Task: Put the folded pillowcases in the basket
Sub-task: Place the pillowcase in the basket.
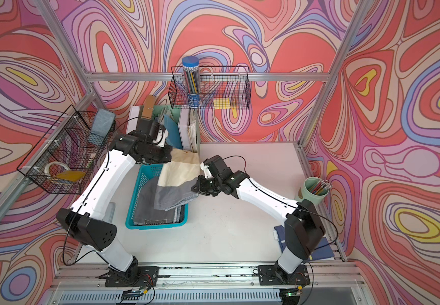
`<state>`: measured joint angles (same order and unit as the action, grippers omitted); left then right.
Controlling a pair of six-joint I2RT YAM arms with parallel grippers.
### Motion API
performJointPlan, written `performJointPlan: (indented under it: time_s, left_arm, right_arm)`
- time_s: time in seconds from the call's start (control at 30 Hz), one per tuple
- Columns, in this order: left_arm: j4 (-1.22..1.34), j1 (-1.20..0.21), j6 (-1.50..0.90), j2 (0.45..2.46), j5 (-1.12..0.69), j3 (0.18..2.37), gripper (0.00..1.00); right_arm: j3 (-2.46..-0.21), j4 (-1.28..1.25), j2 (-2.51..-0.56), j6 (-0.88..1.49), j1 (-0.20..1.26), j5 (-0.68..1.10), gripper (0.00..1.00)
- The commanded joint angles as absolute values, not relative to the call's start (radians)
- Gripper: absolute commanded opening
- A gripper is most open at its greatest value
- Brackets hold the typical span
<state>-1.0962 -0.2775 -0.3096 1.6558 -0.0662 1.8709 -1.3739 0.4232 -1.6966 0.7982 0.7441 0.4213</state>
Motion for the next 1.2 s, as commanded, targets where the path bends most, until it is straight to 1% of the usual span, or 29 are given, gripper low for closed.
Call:
performJointPlan:
  time_s: [0.0,0.07,0.13,0.23,0.33,0.4,0.77,0.83,1.03,1.07,1.1,1.13,1.17]
  left_arm:
    - [-1.06,-0.219,-0.276,1.603,-0.005,1.774,0.0]
    - [-1.058,-0.214,-0.257,1.603,0.064,1.748,0.0]
    - [-1.045,-0.195,-0.25,1.612,0.086,1.724,0.0]
    - [-1.039,-0.155,-0.25,1.641,0.077,1.72,0.0]
    - [-1.039,-0.107,-0.262,1.673,0.014,1.734,0.0]
    - [-1.047,-0.101,-0.259,1.692,0.024,1.743,0.0]
    - [-0.958,-0.096,-0.281,1.733,0.041,1.647,0.0]
    - [-0.978,-0.092,-0.287,1.753,0.027,1.667,0.0]
    - [-0.993,-0.092,-0.301,1.785,0.095,1.658,0.0]
    - [-0.996,-0.092,-0.3,1.795,0.092,1.654,0.01]
    - [-1.002,-0.092,-0.299,1.804,0.095,1.655,0.1]
    - [-1.014,-0.092,-0.306,1.814,0.108,1.659,0.26]
    - [-1.017,-0.092,-0.308,1.818,0.12,1.659,0.34]
  right_arm:
    - [-1.469,0.372,-1.781,0.798,0.772,0.443,0.0]
    - [-1.516,0.378,-1.844,0.793,0.787,0.448,0.0]
    - [-1.564,0.377,-1.901,0.79,0.804,0.467,0.0]
    - [-1.62,0.386,-1.966,0.79,0.833,0.48,0.0]
    - [-1.665,0.405,-2.026,0.783,0.873,0.481,0.0]
    - [-1.664,0.405,-2.051,0.787,0.888,0.477,0.0]
    - [-1.626,0.453,-2.056,0.734,0.881,0.347,0.0]
    - [-1.632,0.473,-2.071,0.724,0.881,0.349,0.0]
    - [-1.612,0.463,-2.082,0.741,0.882,0.367,0.0]
    - [-1.605,0.463,-2.081,0.747,0.882,0.363,0.07]
    - [-1.6,0.467,-2.081,0.748,0.882,0.358,0.15]
    - [-1.598,0.472,-2.079,0.747,0.882,0.354,0.27]
    - [-1.6,0.481,-2.075,0.744,0.882,0.349,0.33]
